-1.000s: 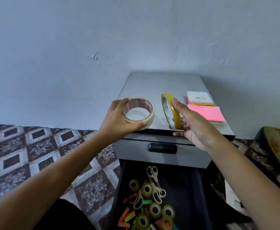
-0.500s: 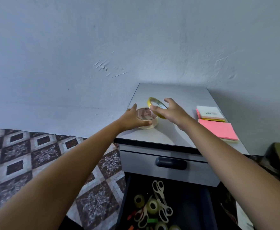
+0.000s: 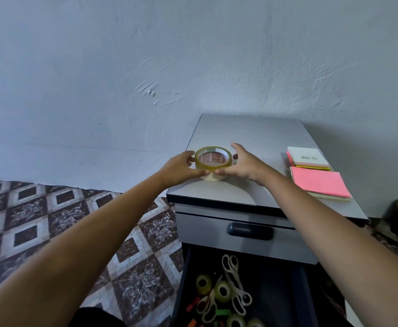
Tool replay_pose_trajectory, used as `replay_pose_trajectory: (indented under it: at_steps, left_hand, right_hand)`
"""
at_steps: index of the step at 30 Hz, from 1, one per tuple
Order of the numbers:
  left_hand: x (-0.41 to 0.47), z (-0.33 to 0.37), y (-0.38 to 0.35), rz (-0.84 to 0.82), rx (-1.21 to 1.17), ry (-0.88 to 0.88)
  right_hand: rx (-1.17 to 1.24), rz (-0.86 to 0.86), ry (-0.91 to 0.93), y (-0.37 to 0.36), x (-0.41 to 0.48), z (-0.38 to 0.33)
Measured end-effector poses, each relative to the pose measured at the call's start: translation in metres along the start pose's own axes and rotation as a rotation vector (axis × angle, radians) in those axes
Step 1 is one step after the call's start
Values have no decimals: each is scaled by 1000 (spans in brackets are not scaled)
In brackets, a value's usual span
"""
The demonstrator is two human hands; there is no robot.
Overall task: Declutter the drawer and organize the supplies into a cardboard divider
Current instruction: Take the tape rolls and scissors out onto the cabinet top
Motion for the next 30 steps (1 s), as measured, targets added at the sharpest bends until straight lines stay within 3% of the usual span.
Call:
replay_pose_trajectory:
  at_steps: [12, 19, 25, 30]
  left_hand:
    - [42, -15, 11, 81, 16, 78]
    - [42, -20, 14, 78, 60, 173]
    - [-28, 25, 30, 241, -3, -11]
    - [-112, 51, -16, 68, -141, -140]
  right_hand:
    - [79, 193, 10, -9, 32, -9]
    - [50, 160, -11, -5, 31, -6]
    - [113, 179, 54, 23, -25, -1]
    - [185, 152, 93, 21, -100, 17]
Point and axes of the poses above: each hand's wrist, its own x-axis towards the middle knuckle, its own y-axis out of the back of the hand, z = x × y, the point moved 9 cm from there along x, towards the middle knuckle, and after that the axes turned 9 degrees about z, right-handed, at the moved point
